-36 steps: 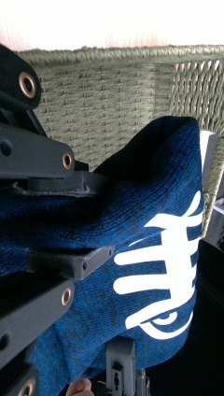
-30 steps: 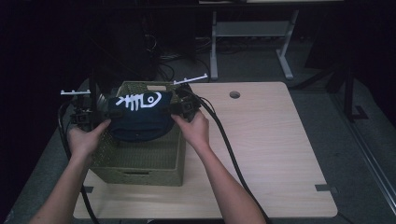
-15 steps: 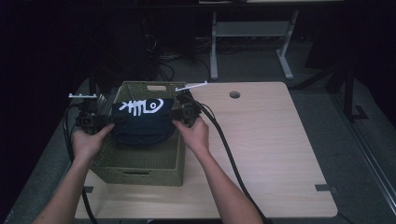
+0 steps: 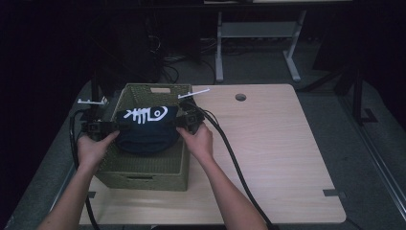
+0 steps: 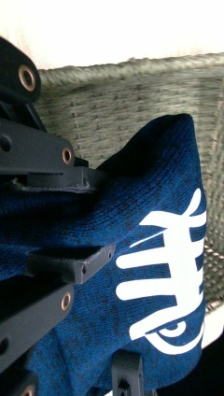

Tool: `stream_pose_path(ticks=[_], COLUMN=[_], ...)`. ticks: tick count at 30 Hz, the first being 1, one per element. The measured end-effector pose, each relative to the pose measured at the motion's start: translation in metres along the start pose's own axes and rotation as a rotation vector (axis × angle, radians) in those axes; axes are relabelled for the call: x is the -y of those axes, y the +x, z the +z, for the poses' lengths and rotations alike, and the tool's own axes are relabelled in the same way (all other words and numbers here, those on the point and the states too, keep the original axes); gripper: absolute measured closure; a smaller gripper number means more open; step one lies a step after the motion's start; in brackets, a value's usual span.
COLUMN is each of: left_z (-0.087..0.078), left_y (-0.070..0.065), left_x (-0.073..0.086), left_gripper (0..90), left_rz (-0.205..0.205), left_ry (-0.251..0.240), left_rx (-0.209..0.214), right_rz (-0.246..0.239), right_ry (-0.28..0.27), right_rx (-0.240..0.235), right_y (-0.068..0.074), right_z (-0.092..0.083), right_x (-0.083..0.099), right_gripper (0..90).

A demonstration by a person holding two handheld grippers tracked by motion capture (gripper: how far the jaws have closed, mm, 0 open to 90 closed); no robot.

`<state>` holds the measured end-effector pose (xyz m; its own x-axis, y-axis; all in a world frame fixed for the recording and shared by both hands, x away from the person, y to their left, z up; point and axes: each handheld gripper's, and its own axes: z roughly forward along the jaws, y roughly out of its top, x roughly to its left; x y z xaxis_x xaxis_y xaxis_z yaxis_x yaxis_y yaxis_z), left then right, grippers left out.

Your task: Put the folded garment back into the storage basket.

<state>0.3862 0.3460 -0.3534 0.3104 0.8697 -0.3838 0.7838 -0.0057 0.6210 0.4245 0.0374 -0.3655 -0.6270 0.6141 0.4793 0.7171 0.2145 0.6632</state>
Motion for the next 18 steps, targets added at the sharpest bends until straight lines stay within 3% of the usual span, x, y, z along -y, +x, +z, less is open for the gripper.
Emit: stream_pose_path(ticks=[8, 14, 18], left_z=[0.008, 0.012, 0.012], left_y=[-0.003, -0.001, -0.001], left_x=[0.001, 0.004, 0.004], left_gripper=[63.8, 63.9, 63.9], left_rz=[0.036, 0.038, 0.028], left_ry=[0.051, 0.073, 0.071], left_rx=[-0.054, -0.069, -0.078], right_rz=[0.025, 0.025, 0.001], right_ry=[0.025, 0.031, 0.037], right_rx=[0.000, 0.007, 0.026], right_y=[-0.007, -0.009, -0.006], right_z=[0.010, 0.014, 0.015], right_x=[0.009, 0.013, 0.013], right_gripper=[72.5, 72.3, 71.2])
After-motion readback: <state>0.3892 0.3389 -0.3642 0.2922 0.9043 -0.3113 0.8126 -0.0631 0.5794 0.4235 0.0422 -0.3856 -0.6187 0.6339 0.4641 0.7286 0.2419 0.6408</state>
